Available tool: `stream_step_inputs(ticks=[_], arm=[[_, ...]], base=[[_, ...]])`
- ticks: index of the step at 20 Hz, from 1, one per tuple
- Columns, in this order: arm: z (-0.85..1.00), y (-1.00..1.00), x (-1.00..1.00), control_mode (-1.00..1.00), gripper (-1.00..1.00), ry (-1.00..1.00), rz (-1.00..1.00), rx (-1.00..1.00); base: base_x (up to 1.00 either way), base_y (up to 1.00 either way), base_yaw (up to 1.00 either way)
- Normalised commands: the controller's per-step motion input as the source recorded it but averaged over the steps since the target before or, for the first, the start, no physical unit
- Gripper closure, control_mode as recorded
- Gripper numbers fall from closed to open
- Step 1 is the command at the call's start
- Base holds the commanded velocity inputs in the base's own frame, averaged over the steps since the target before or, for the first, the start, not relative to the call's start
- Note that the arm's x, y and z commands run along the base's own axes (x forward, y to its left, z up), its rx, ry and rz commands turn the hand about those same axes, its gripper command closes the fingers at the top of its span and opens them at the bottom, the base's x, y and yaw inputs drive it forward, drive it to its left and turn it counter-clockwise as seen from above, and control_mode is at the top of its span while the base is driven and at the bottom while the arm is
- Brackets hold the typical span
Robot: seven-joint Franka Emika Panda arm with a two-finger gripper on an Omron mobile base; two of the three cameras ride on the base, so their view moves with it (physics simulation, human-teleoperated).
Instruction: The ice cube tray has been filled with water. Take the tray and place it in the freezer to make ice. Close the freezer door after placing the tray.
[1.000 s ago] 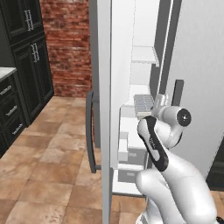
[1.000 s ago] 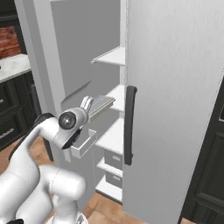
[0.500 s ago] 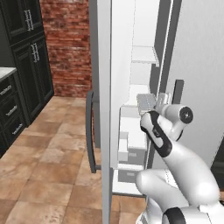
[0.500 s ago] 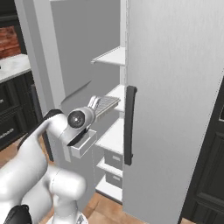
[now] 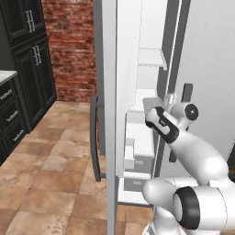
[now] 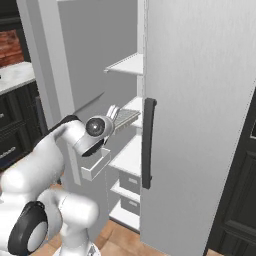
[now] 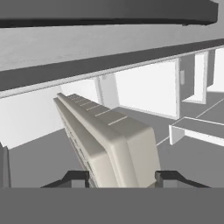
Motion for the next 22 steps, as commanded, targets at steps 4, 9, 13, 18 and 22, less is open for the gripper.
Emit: stream_step_inputs(ticks=[4, 9, 13, 18, 22], arm=[[-0.05, 0.00, 0.44, -1.00, 1.00, 0.02, 0.00, 0.00], [-0.11, 0.00, 0.40, -1.00, 1.00, 0.02, 0.00, 0.00], [-0.21, 0.00, 0.33, -1.00, 1.00, 0.00, 0.00, -0.02], [-0.20, 0.00, 0.34, -1.00, 1.00, 0.00, 0.00, -0.02], [-0.14, 0.00, 0.36, -1.00, 1.00, 0.00, 0.00, -0.01]], base=[[0.00, 0.00, 0.00], [0.00, 0.00, 0.00], [0.00, 0.00, 0.00], [0.00, 0.00, 0.00], [0.00, 0.00, 0.00]])
